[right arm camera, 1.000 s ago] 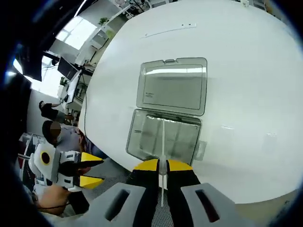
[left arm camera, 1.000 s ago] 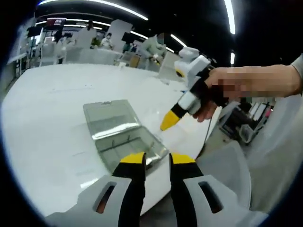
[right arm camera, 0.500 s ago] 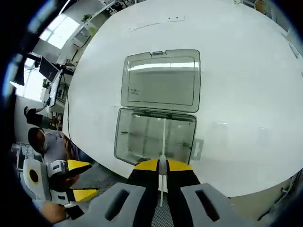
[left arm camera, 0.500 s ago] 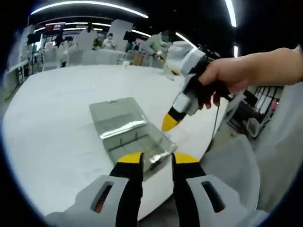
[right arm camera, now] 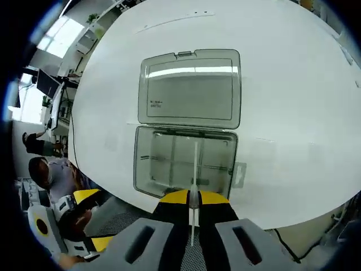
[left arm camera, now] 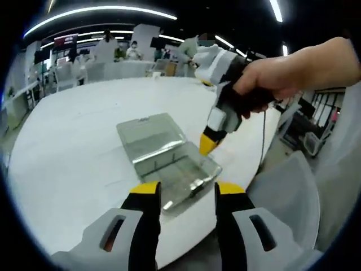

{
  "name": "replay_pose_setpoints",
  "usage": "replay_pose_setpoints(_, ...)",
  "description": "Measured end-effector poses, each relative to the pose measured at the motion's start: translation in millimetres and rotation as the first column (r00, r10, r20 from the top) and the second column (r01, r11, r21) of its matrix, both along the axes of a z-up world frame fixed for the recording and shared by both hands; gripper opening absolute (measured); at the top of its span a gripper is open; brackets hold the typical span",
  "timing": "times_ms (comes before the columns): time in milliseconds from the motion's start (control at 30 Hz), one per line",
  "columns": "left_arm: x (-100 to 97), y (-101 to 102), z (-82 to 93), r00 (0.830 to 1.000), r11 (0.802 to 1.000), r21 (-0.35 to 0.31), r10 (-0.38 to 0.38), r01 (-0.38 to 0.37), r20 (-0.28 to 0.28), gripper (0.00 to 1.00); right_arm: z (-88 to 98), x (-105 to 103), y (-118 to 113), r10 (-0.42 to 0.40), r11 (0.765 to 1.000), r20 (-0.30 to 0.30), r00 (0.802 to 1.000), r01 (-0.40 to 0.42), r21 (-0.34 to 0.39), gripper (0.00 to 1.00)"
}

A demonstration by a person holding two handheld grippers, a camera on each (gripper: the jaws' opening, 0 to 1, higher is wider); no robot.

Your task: Insert the divider into the dual guide fixture by aligning both edges with the guide slots and pushing it downward to the bottom, including one-sided entry, uneven engagement, binding, and posture correction.

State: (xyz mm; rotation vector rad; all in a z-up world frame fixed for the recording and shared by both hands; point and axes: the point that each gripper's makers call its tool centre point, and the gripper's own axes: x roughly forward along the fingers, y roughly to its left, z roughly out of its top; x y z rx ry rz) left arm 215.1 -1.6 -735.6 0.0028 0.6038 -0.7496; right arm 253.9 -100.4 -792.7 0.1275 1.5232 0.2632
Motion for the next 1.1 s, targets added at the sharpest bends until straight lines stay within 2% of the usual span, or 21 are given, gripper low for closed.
replay_pose_setpoints(533, -4.3, 3, -5.5, 1.000, 1.000, 0.017, 0.024, -0.024, -0.004, 0.54, -6.6, 2, 5, -0.025, 0.999, -0.021, 0.999, 0.025, -0.024, 0.00)
replay_pose_setpoints(1100, -8.9, 8, -14.4, 0.998, 0.999, 0.007, 0.051, -0.051, -0.027, 0.54, -18.7, 9, 3, -0.040, 0.998, -0.039, 0.998, 0.038, -0.054, 0.00)
